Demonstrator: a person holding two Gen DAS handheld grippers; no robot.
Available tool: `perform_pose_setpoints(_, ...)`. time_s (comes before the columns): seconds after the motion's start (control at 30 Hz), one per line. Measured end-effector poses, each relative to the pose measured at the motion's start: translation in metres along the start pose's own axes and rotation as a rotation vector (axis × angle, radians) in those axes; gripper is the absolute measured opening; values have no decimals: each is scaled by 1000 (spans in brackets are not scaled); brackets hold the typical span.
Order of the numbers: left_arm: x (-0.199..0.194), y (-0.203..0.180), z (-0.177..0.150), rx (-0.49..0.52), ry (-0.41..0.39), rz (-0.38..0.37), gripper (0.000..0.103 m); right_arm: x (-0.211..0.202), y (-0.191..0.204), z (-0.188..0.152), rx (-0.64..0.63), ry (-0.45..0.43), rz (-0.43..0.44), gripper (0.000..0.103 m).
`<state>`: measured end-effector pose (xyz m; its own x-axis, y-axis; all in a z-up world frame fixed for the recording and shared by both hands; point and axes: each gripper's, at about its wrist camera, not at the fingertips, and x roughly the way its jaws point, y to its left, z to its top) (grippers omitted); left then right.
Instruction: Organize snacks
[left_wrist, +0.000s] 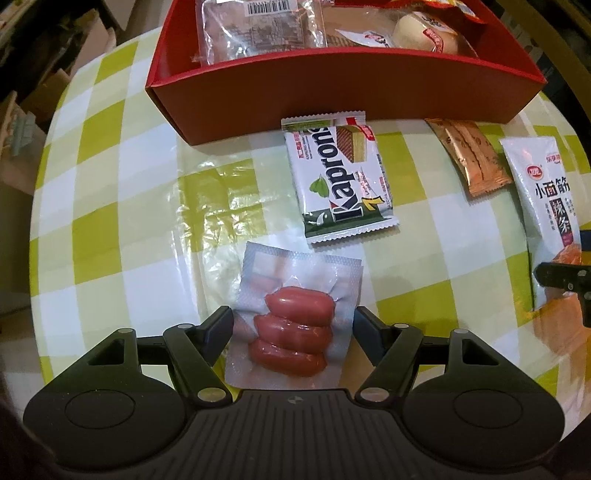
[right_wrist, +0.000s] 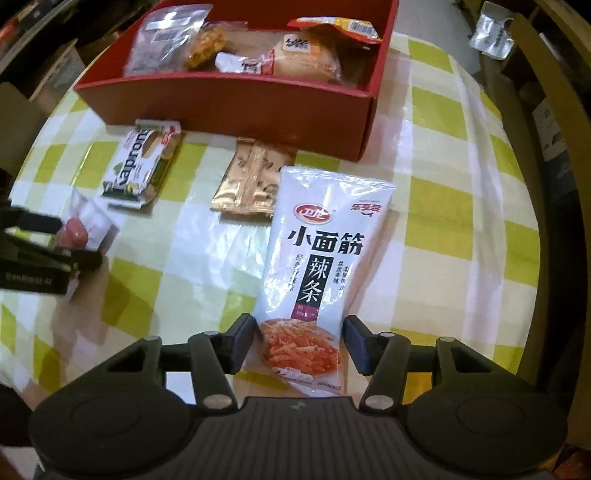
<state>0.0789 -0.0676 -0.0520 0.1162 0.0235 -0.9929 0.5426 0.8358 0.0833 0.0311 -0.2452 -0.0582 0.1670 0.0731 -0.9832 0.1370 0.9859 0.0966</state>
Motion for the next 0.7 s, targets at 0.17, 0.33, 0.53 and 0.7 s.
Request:
perform_pose_setpoints(0.17,3,-3,1,1,-8,24,80,6,9,11,-4,-30,-52,69)
perform_pose_setpoints(0.33,4,-7,-1,21,-28,71,88,20,16,11,-5,8,-91,101)
perform_pose_setpoints(0.53,5,-2,-4,6,-22,40,92,30,13,13,46,50,-91,103)
perform_pose_setpoints(0.7,9,0,-4,-1,-3,26,98,30,13,14,43,16,-93,103)
